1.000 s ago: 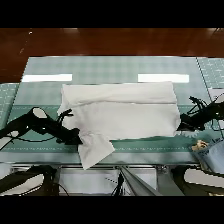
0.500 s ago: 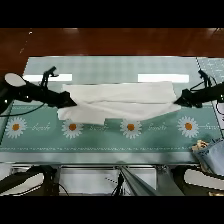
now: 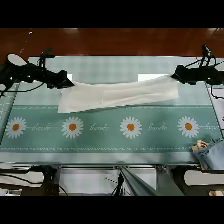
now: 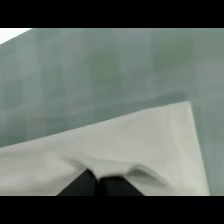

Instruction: Fold the shirts.

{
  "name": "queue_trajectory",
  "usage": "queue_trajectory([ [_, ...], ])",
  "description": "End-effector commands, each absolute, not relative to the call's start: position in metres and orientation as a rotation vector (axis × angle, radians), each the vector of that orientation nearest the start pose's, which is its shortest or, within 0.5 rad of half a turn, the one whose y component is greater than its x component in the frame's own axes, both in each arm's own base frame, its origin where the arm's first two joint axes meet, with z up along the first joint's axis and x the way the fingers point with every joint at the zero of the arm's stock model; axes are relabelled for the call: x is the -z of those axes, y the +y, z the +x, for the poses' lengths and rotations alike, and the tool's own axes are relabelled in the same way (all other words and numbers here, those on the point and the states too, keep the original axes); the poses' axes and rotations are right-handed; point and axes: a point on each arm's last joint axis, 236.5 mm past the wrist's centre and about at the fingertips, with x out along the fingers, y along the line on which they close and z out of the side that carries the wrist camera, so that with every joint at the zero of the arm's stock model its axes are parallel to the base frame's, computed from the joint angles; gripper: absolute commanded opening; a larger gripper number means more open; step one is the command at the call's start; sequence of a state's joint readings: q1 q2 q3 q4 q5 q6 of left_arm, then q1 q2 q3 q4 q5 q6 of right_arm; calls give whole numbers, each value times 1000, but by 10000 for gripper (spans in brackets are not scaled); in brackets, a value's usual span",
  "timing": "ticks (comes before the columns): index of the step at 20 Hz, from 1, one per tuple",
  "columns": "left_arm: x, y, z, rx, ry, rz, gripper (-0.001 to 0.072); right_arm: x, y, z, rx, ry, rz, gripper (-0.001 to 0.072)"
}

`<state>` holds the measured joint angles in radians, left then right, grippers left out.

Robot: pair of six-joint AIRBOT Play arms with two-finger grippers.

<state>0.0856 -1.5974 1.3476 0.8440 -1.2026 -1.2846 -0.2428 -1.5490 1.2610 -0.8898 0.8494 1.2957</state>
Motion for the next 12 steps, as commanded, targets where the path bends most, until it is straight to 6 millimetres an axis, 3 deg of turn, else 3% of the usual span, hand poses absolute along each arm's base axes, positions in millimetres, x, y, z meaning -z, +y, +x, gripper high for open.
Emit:
queue_trajectory([
  [1,22,-94,471,438,1284,-567,24,26,-18,516,-77,955,571,30],
  [5,58,-110,470,466,1365,-639,25,57,-15,512,-65,1020,599,30],
  [8,78,-116,464,478,1421,-689,28,70,-14,510,-64,1049,608,34],
  [9,81,-114,461,478,1434,-697,78,72,-13,508,-68,1059,606,102],
  [11,79,-107,455,484,1458,-714,329,73,-17,505,-70,1069,582,351],
  [12,76,-102,449,498,1482,-727,390,72,-24,502,-69,1074,542,442],
])
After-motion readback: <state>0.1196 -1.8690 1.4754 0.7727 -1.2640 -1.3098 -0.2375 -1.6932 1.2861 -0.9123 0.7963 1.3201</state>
